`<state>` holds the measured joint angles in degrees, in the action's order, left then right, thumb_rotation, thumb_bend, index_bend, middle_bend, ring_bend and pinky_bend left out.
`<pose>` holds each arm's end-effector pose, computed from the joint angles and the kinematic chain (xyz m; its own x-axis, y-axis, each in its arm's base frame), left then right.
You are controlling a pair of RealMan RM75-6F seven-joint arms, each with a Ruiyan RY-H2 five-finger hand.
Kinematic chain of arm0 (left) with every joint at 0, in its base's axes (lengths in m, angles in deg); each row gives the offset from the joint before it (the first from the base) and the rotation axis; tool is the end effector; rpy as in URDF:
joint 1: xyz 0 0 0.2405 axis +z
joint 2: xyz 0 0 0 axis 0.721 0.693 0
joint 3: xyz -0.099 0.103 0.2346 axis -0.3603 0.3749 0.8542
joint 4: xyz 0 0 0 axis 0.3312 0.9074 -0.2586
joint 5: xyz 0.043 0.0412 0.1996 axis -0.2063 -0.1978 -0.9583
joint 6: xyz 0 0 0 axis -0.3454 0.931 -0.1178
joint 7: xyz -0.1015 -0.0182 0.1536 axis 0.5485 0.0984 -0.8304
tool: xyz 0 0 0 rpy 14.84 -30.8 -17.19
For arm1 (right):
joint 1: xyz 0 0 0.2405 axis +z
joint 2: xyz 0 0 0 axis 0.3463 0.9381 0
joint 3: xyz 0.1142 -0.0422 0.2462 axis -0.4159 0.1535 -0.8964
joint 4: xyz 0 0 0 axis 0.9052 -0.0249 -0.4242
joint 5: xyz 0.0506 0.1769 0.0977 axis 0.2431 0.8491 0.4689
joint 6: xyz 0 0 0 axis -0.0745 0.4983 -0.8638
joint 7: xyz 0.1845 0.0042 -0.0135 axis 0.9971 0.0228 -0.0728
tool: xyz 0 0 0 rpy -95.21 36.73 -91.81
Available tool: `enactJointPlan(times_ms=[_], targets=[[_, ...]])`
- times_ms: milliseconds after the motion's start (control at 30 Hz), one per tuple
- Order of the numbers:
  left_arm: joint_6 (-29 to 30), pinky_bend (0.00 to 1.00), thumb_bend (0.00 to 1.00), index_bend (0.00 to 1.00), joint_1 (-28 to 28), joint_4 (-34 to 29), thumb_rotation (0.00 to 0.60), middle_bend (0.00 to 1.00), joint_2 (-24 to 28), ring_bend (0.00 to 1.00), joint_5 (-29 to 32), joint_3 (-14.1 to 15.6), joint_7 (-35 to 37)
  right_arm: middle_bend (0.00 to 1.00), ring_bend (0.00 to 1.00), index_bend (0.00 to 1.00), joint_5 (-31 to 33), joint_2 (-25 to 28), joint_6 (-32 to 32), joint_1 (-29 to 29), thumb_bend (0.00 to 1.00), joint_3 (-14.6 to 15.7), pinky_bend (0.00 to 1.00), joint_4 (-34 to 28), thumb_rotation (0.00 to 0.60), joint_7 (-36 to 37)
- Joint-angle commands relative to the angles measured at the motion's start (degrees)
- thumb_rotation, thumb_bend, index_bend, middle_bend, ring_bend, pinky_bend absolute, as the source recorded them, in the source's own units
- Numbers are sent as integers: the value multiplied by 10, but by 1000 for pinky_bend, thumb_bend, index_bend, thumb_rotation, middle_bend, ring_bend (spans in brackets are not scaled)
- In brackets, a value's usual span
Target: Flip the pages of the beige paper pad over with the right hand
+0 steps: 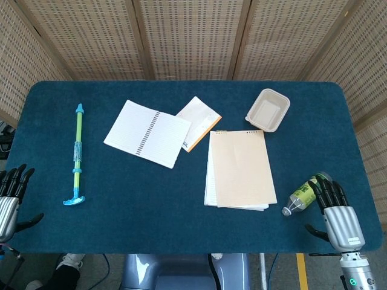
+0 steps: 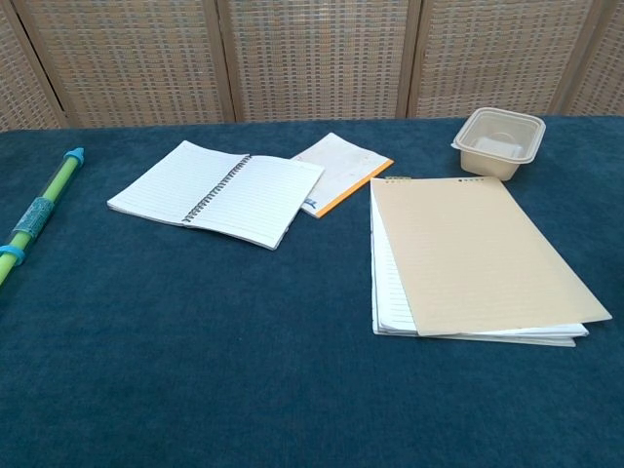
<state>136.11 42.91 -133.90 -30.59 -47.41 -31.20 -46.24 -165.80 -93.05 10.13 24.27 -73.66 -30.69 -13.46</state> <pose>-0.3068 0.2074 0.1722 0.4997 -0.0049 0.8662 0.8660 -0.0191 -0.4997 -0.2889 -0.2074 0.1384 0.3816 -0.0117 0.9243 -0.9189 -0.1133 0.3779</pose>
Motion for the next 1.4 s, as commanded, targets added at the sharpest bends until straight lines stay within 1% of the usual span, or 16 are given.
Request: enactJointPlan(times_ms=[33,167,400,600,800,900,967,1067,1400], targets=[[2,0,35,0,1,-2,600,0,0,0,-2,0,-2,0,0,0,-3,-1,0,-1,209,2,0,-1,600,-1],[3,0,35,0,2,-3,600,0,0,0,-3,1,-4,0,0,0,-7,-2,-2,0,209,5,0,-3,600,-3],[2,0,35,0,2,-2,600,0,0,0,1,0,-3,0,0,0,-18,-23,-31,12,209,14,0,-15,600,-21],[4,0,35,0,2,-2,600,0,1,0,3,-2,0,0,0,0,-18,-62,-67,34,209,10,0,-27,600,-68],[3,0,35,0,2,0,600,0,2,0,5,-4,4,0,0,0,6,-106,-104,53,228,0,0,-28,600,-113],[3,0,35,0,2,0,600,0,3,0,6,-4,6,0,0,0,22,-126,-120,61,256,-4,0,-18,600,-125],[3,0,35,0,1,0,600,0,3,0,6,-5,7,0,0,0,28,-134,-125,64,312,-5,0,-11,600,-127],[1,0,35,0,1,1,600,0,3,0,9,-5,8,0,0,0,48,-152,-143,71,367,-10,0,9,600,-128],[-3,0,35,0,-1,2,600,0,-1,0,11,-5,0,0,0,0,85,-189,-170,89,372,-20,0,60,600,-116]])
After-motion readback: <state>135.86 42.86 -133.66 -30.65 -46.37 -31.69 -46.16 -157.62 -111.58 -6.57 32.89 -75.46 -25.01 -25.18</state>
